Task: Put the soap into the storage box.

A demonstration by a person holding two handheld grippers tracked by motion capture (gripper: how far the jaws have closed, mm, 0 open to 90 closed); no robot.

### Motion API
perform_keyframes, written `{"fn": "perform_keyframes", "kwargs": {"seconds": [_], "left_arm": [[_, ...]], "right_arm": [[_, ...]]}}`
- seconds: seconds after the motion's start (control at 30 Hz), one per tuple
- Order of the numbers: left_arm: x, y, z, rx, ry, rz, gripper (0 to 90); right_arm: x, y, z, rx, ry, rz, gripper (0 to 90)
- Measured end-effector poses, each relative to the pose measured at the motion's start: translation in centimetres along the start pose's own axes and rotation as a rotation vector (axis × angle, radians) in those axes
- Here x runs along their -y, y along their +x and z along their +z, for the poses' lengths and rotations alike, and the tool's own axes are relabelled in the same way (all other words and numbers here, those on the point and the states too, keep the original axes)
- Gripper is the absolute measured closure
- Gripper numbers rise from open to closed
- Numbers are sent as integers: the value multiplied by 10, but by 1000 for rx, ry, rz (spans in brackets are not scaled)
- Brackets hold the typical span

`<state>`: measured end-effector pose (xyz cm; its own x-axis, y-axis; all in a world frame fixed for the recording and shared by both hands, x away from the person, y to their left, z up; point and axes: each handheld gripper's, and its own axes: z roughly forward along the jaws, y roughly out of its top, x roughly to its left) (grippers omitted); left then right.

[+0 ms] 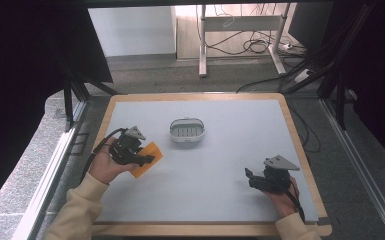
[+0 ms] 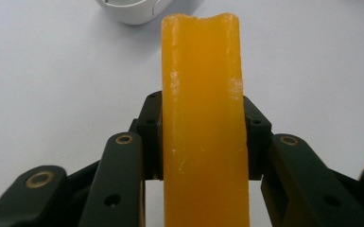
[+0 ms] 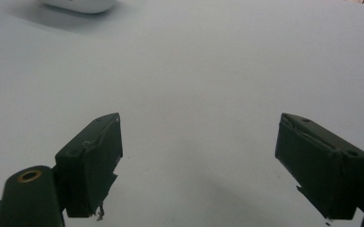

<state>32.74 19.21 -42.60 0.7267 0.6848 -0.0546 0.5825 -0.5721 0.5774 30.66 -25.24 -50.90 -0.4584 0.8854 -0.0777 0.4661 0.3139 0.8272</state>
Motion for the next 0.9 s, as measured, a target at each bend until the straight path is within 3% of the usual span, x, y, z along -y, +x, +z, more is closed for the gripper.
{"fn": "perform_keyframes", "kwargs": {"seconds": [0.9], "left_arm": [[-17, 6, -5, -4, -9, 15, 619]], "right_arm": [[1, 0, 0, 2, 8, 2, 159]]}}
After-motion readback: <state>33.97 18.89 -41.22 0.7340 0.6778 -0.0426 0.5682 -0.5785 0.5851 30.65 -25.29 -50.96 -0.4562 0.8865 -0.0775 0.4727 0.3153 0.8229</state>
